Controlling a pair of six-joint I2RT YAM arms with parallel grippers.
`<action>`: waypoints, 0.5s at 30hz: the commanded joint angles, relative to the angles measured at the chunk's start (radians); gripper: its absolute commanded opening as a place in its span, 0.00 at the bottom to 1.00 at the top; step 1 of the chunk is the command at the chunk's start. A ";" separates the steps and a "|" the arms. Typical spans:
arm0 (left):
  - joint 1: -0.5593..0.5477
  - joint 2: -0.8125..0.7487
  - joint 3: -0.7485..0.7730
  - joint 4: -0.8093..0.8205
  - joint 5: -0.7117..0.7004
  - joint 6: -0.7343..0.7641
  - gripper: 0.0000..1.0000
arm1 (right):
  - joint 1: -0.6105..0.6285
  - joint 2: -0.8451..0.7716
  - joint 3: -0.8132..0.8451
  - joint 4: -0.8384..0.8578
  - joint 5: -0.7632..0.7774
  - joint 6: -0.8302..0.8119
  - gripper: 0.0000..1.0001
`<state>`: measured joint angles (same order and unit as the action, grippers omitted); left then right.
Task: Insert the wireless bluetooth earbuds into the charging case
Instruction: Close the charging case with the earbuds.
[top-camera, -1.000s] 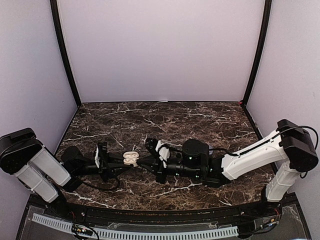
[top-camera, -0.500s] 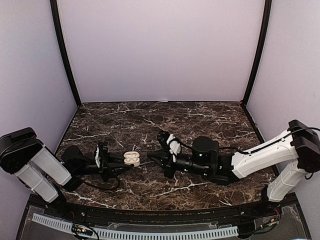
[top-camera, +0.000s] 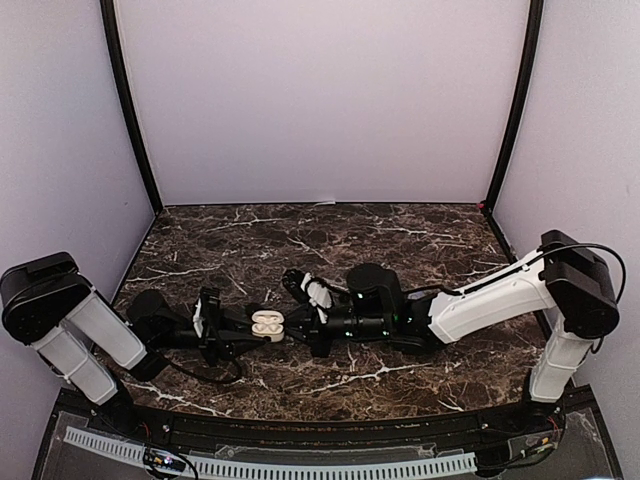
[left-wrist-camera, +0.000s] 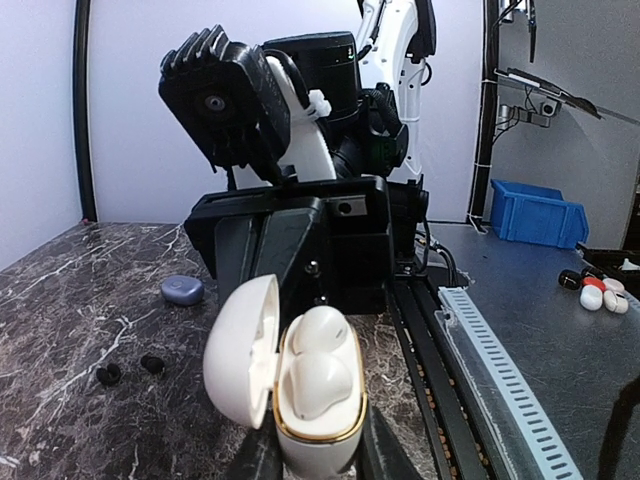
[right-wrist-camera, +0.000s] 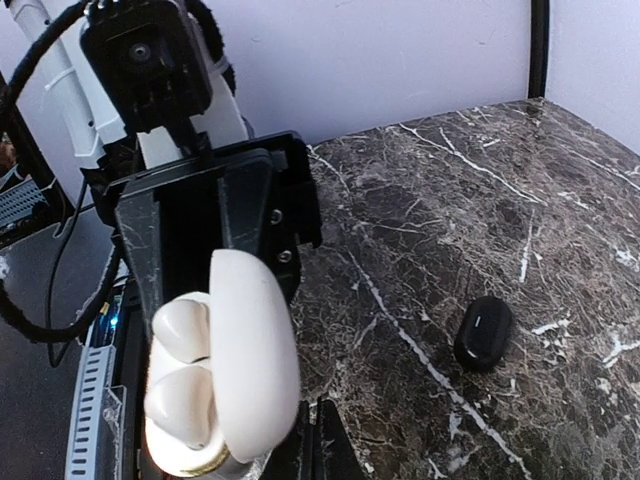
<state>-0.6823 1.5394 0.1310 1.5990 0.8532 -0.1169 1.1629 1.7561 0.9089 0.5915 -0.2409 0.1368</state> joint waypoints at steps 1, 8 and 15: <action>-0.005 0.011 0.039 -0.026 0.045 -0.005 0.05 | -0.003 -0.016 0.011 0.082 -0.089 0.003 0.00; -0.005 0.032 0.095 -0.198 0.052 -0.003 0.06 | -0.006 -0.100 -0.061 0.164 -0.096 -0.039 0.00; -0.005 0.035 0.102 -0.250 -0.006 0.017 0.06 | -0.009 -0.209 -0.136 0.088 0.049 -0.039 0.00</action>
<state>-0.6891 1.5768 0.2157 1.4033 0.8890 -0.1169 1.1519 1.6238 0.8219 0.6842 -0.2867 0.1043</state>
